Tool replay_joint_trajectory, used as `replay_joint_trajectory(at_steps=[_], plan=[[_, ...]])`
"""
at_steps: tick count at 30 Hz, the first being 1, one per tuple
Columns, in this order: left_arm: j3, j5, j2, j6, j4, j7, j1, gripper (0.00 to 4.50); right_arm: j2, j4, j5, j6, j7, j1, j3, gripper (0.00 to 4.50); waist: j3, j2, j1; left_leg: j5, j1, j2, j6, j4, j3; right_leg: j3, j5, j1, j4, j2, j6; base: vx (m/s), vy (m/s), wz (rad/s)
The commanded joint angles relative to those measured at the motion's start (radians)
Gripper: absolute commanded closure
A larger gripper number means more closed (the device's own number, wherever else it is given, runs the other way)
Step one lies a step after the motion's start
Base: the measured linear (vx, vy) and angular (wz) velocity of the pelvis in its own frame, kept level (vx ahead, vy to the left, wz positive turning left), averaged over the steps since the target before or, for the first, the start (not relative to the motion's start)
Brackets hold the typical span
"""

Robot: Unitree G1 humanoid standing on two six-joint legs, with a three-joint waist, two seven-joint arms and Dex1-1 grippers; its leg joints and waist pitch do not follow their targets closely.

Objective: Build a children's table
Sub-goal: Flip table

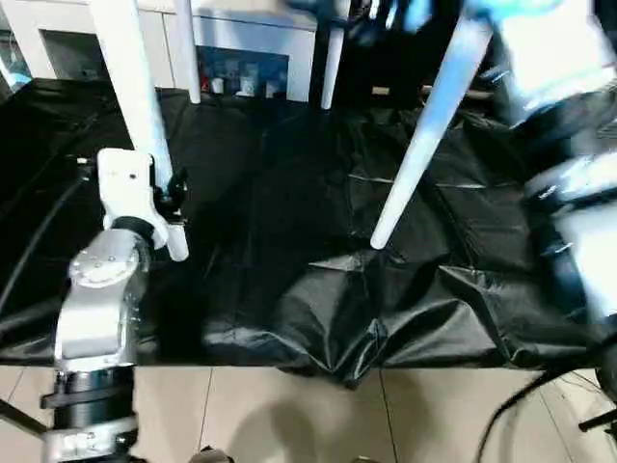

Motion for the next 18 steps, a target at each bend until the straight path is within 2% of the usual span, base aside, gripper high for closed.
replay_joint_trajectory(at_steps=[1,2,3,4,5,6,7,8,9,10,11,12,13,14,15,16,17,18], plan=[[-0.031,0.009,0.028,-0.001,0.049,-0.041,0.023,2.87,-0.012,-0.107,0.118,0.082,0.025,0.032,-0.074,0.75,-0.066,0.027,-0.002,-0.177,0.014,0.014,0.036,-0.088,0.006,0.058,-0.067,0.045,-0.086,-0.048,-0.224,0.0,0.0,0.0],[-0.031,0.008,0.038,-0.005,0.053,-0.05,0.026,2.87,-0.01,-0.139,0.146,0.107,0.028,0.047,-0.089,0.75,-0.068,0.029,0.002,-0.163,0.016,0.015,0.036,-0.088,0.005,0.059,-0.049,0.047,-0.084,-0.05,-0.224,0.0,0.0,0.0],[-0.029,-0.012,0.06,-0.008,0.053,-0.091,0.036,2.87,-0.017,-0.219,0.192,0.161,0.025,0.094,-0.107,0.75,-0.071,0.029,0.002,-0.141,0.016,0.016,0.034,-0.088,0.005,0.058,-0.01,0.049,-0.079,-0.047,-0.226,0.0,0.0,0.0],[-0.028,-0.019,0.068,-0.009,0.054,-0.103,0.039,2.87,-0.02,-0.245,0.205,0.179,0.024,0.111,-0.113,0.75,-0.069,0.03,0.007,-0.137,0.018,0.013,0.032,-0.09,0.006,0.058,0.005,0.051,-0.081,-0.046,-0.223,0.0,0.0,0.0],[-0.021,-0.042,0.092,-0.009,0.059,-0.144,0.048,2.87,-0.031,-0.324,0.234,0.231,0.017,0.173,-0.12,0.75,-0.069,0.028,0.006,-0.134,0.018,0.014,0.028,-0.092,0.006,0.058,0.01,0.052,-0.079,-0.047,-0.223,0.0,0.0,0.0],[-0.018,-0.052,0.107,-0.009,0.064,-0.165,0.053,2.87,-0.038,-0.371,0.246,0.26,0.011,0.212,-0.121,0.75,-0.069,0.033,0.009,-0.132,0.023,0.013,0.018,-0.095,0.005,0.057,0.018,0.054,-0.082,-0.046,-0.216,0.0,0.0,0.0],[-0.016,-0.055,0.123,-0.012,0.071,-0.183,0.059,2.87,-0.044,-0.418,0.257,0.286,0.003,0.254,-0.122,0.75,-0.07,0.031,0.004,-0.136,0.022,0.011,0.009,-0.097,0.005,0.058,0.024,0.058,-0.083,-0.044,-0.217,0.0,0.0,0.0],[-0.009,-0.058,0.138,-0.019,0.079,-0.196,0.064,2.87,-0.049,-0.477,0.275,0.326,-0.012,0.306,-0.125,0.75,-0.071,0.03,0.005,-0.124,0.021,0.009,0.005,-0.096,0.005,0.059,0.033,0.061,-0.083,-0.045,-0.212,0.0,0.0,0.0],[-0.004,-0.058,0.146,-0.024,0.085,-0.2,0.066,2.87,-0.05,-0.506,0.285,0.347,-0.02,0.332,-0.127,0.75,-0.075,0.039,0.008,-0.097,0.025,0.009,0.002,-0.095,0.005,0.061,0.072,0.061,-0.08,-0.046,-0.209,0.0,0.0,0.0],[0.007,-0.057,0.16,-0.033,0.095,-0.202,0.067,2.87,-0.051,-0.565,0.304,0.382,-0.039,0.386,-0.13,0.75,-0.074,0.035,0.005,-0.09,0.021,0.006,-0.002,-0.097,0.004,0.06,0.081,0.066,-0.083,-0.043,-0.207,0.0,0.0,0.0],[0.017,-0.058,0.179,-0.044,0.11,-0.205,0.068,2.87,-0.053,-0.646,0.325,0.427,-0.061,0.454,-0.132,0.75,-0.076,0.031,0.007,-0.103,0.025,0.005,-0.004,-0.097,0.007,0.062,0.072,0.064,-0.085,-0.043,-0.202,0.0,0.0,0.0],[0.023,-0.061,0.189,-0.053,0.12,-0.209,0.069,2.87,-0.057,-0.694,0.334,0.449,-0.071,0.494,-0.13,0.75,-0.074,0.036,0.008,-0.103,0.025,0.003,-0.007,-0.098,0.005,0.063,0.066,0.066,-0.085,-0.043,-0.198,0.0,0.0,0.0],[0.025,-0.062,0.194,-0.056,0.125,-0.211,0.068,2.87,-0.059,-0.714,0.338,0.459,-0.076,0.511,-0.129,0.75,-0.073,0.033,0.008,-0.128,0.025,0.003,-0.011,-0.101,0.007,0.064,0.029,0.068,-0.092,-0.045,-0.187,0.0,0.0,0.0],[0.028,-0.065,0.199,-0.061,0.133,-0.215,0.068,2.52,-0.062,-0.742,0.347,0.474,-0.081,0.535,-0.129,0.75,-0.073,0.029,0.007,-0.137,0.024,0.002,-0.013,-0.102,0.007,0.065,0.012,0.069,-0.091,-0.045,-0.183,0.0,0.0,0.0],[0.035,-0.079,0.213,-0.063,0.146,-0.23,0.069,2.52,-0.069,-0.816,0.368,0.515,-0.1,0.6,-0.132,0.75,-0.068,0.026,0.007,-0.152,0.027,-0.002,-0.018,-0.104,0.009,0.069,-0.064,0.069,-0.102,-0.042,-0.161,0.0,0.0,0.0],[0.041,-0.09,0.225,-0.063,0.159,-0.241,0.07,2.52,-0.073,-0.876,0.386,0.552,-0.12,0.652,-0.138,0.75,-0.068,0.044,0.013,-0.162,0.032,0.0,-0.019,-0.106,0.007,0.071,-0.077,0.064,-0.102,-0.045,-0.159,0.0,0.0,0.0],[0.045,-0.09,0.235,-0.072,0.172,-0.238,0.07,2.52,-0.075,-0.925,0.404,0.583,-0.141,0.694,-0.145,0.75,-0.066,0.035,0.009,-0.167,0.029,0.001,-0.017,-0.111,0.007,0.073,-0.105,0.067,-0.109,-0.043,-0.139,0.0,0.0,0.0],[0.057,-0.084,0.25,-0.089,0.195,-0.227,0.069,2.11,-0.077,-0.989,0.426,0.613,-0.173,0.763,-0.159,0.75,-0.064,0.042,0.012,-0.17,0.029,0.0,-0.024,-0.115,0.005,0.075,-0.129,0.067,-0.117,-0.041,-0.119,0.0,0.0,0.0]])
